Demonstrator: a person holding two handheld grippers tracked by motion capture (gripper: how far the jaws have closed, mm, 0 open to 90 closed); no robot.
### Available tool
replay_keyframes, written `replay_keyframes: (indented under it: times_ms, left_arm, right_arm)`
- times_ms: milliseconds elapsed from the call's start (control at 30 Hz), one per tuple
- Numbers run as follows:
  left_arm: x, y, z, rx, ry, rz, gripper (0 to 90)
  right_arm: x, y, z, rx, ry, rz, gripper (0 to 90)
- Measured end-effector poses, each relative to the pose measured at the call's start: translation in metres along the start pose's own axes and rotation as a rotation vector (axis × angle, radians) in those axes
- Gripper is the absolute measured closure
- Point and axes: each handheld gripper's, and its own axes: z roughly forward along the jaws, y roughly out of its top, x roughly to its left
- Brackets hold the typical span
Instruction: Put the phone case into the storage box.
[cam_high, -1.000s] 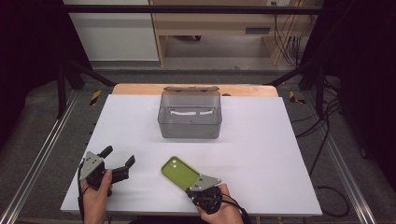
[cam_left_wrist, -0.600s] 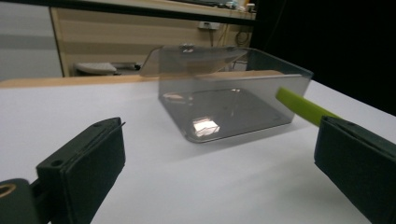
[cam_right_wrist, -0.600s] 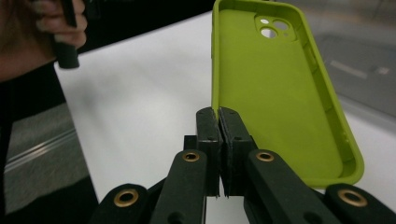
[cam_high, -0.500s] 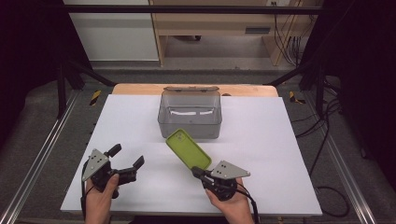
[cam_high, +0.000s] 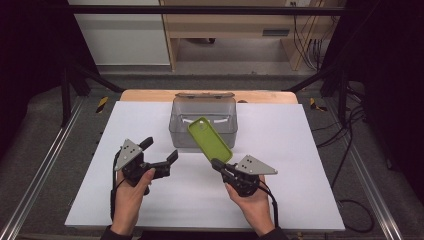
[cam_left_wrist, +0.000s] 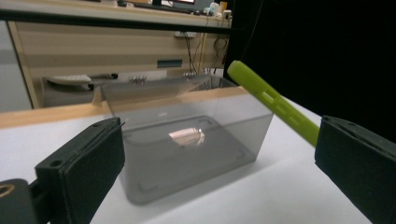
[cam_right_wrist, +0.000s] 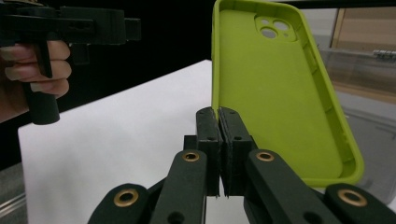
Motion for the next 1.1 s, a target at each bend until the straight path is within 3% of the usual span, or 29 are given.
replay_keyframes:
  times_ms: [267, 333, 733, 1100]
  left_arm:
    - [-0.009, 0.016, 0.013, 0.002, -0.053, -0.031, 1.5]
    - [-0.011, 0.018, 0.014, 0.003, -0.057, -0.032, 1.6]
    - [-0.013, 0.021, 0.03, -0.005, -0.057, -0.132, 2.2]
    - [-0.012, 0.02, 0.03, -0.005, -0.057, -0.133, 3.5]
  right_arm:
    - [0.0, 0.006, 0.009, -0.032, 0.009, 0.032, 87.9]
    - [0.001, 0.007, 0.011, -0.04, 0.01, 0.037, 87.9]
    - [0.008, 0.01, 0.016, -0.077, 0.02, 0.068, 87.9]
    - [0.018, 0.014, 0.026, -0.078, 0.041, 0.063, 87.9]
